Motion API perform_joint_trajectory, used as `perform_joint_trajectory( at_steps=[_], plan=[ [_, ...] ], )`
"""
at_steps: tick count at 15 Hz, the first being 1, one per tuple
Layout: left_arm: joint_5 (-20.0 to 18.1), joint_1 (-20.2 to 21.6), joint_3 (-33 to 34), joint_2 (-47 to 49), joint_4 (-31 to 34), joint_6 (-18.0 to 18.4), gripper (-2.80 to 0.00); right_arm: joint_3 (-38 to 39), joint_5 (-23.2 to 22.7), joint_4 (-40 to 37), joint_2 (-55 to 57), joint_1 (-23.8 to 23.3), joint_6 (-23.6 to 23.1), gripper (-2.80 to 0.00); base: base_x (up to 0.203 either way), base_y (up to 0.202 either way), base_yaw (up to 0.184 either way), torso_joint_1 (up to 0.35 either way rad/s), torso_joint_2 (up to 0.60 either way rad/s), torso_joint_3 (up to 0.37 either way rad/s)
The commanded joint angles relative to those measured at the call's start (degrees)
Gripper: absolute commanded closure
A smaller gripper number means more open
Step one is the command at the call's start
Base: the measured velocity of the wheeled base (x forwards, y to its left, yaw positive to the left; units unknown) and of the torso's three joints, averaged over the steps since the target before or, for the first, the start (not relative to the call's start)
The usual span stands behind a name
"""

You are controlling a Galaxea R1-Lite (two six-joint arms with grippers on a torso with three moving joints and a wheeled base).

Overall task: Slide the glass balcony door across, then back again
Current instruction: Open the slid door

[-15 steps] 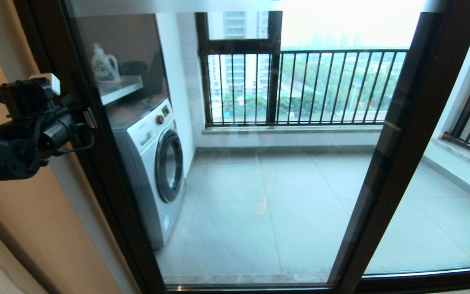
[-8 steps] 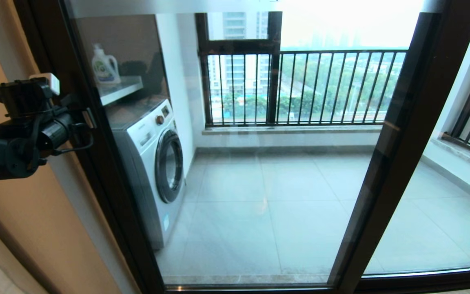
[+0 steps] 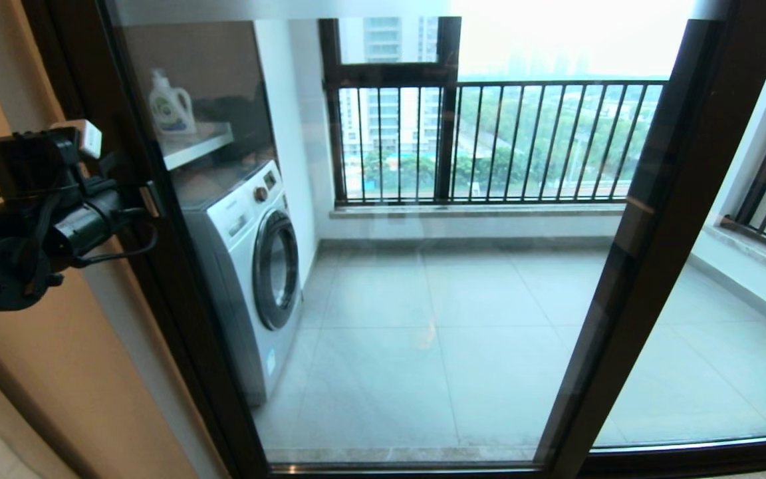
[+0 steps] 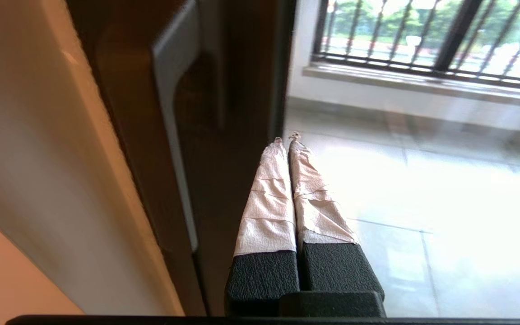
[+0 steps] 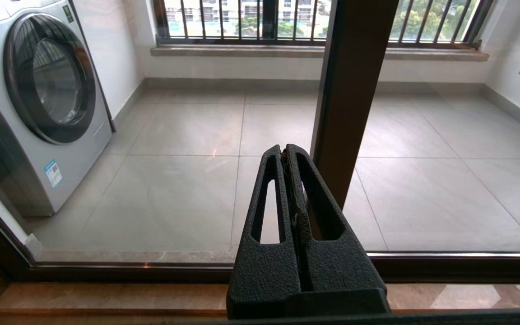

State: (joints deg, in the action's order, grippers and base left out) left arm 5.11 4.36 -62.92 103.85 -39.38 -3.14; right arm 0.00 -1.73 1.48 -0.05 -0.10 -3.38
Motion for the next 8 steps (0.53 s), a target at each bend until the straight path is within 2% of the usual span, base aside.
perform_joint_trajectory(
  at_steps=[1, 3, 5, 7, 8],
  plan=[
    [-0.8, -0.9, 1.2, -1.3, -3.2, 0.1, 0.0, 0.7, 0.0, 0.0, 0.0, 0.0, 0.0, 0.0, 0.0, 0.0, 0.0, 0.0, 0.0, 0.0],
    [-2.4, -0.8, 2.7, -3.1, -4.2, 0.2, 0.0, 0.7, 0.0, 0.0, 0.0, 0.0, 0.0, 0.0, 0.0, 0.0, 0.0, 0.0, 0.0, 0.0],
    [-7.4, 0.7, 7.9, -7.4, -4.3, 0.1, 0.0, 0.7, 0.0, 0.0, 0.0, 0.0, 0.0, 0.0, 0.0, 0.0, 0.0, 0.0, 0.0, 0.0],
    [-14.9, 6.6, 12.2, -10.9, -4.4, 0.2, 0.0, 0.7, 0.0, 0.0, 0.0, 0.0, 0.0, 0.0, 0.0, 0.0, 0.0, 0.0, 0.0, 0.0],
    [-16.5, 9.6, 13.0, -11.1, -4.4, 0.2, 0.0, 0.7, 0.0, 0.0, 0.0, 0.0, -0.1, 0.0, 0.0, 0.0, 0.0, 0.0, 0.0, 0.0]
  ],
)
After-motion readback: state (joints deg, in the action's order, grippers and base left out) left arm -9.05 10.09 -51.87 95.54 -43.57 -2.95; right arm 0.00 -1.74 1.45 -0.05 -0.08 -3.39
